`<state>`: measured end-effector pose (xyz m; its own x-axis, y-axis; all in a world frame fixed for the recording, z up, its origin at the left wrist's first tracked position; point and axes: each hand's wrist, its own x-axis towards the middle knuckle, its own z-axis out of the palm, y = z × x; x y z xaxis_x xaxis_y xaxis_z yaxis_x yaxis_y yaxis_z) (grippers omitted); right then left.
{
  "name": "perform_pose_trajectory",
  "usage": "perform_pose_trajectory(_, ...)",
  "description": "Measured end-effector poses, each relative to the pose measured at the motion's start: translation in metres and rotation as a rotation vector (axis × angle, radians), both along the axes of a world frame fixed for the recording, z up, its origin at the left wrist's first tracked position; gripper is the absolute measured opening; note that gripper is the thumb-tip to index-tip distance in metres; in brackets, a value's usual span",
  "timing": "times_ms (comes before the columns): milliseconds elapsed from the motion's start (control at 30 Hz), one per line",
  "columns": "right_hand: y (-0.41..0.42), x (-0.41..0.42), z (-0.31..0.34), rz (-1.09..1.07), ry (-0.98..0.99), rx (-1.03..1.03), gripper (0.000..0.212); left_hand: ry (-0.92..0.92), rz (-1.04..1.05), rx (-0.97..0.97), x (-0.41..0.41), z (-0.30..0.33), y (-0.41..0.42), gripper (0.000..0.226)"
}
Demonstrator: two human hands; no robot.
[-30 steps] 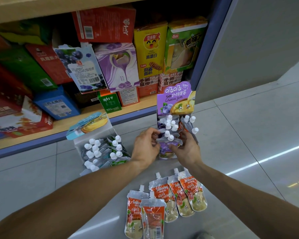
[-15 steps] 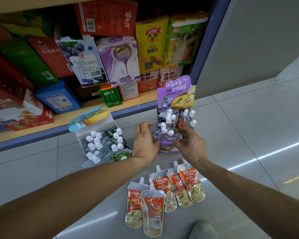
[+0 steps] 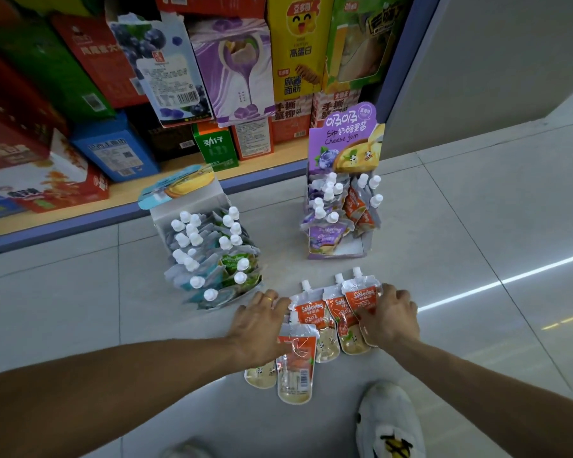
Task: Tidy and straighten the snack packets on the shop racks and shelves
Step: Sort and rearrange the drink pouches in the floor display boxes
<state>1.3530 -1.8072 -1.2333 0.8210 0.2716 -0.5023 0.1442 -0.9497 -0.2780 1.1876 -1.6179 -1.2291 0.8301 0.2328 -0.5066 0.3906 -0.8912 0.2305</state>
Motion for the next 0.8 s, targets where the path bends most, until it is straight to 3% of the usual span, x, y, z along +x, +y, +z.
perform_pose_trajectory(100, 0.0, 0.005, -0.008, 0.024, -0.046, -0.044, 0.056, 0.028, -0.002, 0.009, -0.006, -0.008, -0.003, 0.084)
perform_pose_trajectory(200, 0.003, 0.015, -0.012, -0.118, 0.022, 0.02, 0.05, 0.031, 0.021, 0.002, 0.0, -0.009, -0.005, 0.075)
perform_pose_trajectory(400, -0.008, 0.029, 0.003, -0.513, 0.301, 0.498, 0.018, 0.121, 0.219, -0.214, 0.01, -0.004, 0.011, 0.05)
perform_pose_trajectory(533, -0.001, 0.025, 0.014, -0.426, 0.476, 0.477, 0.018, 0.065, 0.454, -0.42, 0.006, -0.004, 0.019, 0.036)
perform_pose_trajectory(600, 0.008, 0.018, 0.017, -0.256, 0.407, 0.38, 0.013, 0.028, 0.531, -0.443, 0.006, -0.003, 0.017, 0.035)
perform_pose_trajectory(700, 0.023, 0.015, 0.013, 0.016, 0.216, 0.257, 0.032, -0.012, 0.578, -0.447, 0.01, -0.005, 0.013, 0.036)
perform_pose_trajectory(800, 0.032, 0.017, 0.005, 0.017, 0.207, 0.188, 0.069, -0.018, 0.562, -0.421, 0.016, -0.004, 0.009, 0.042)
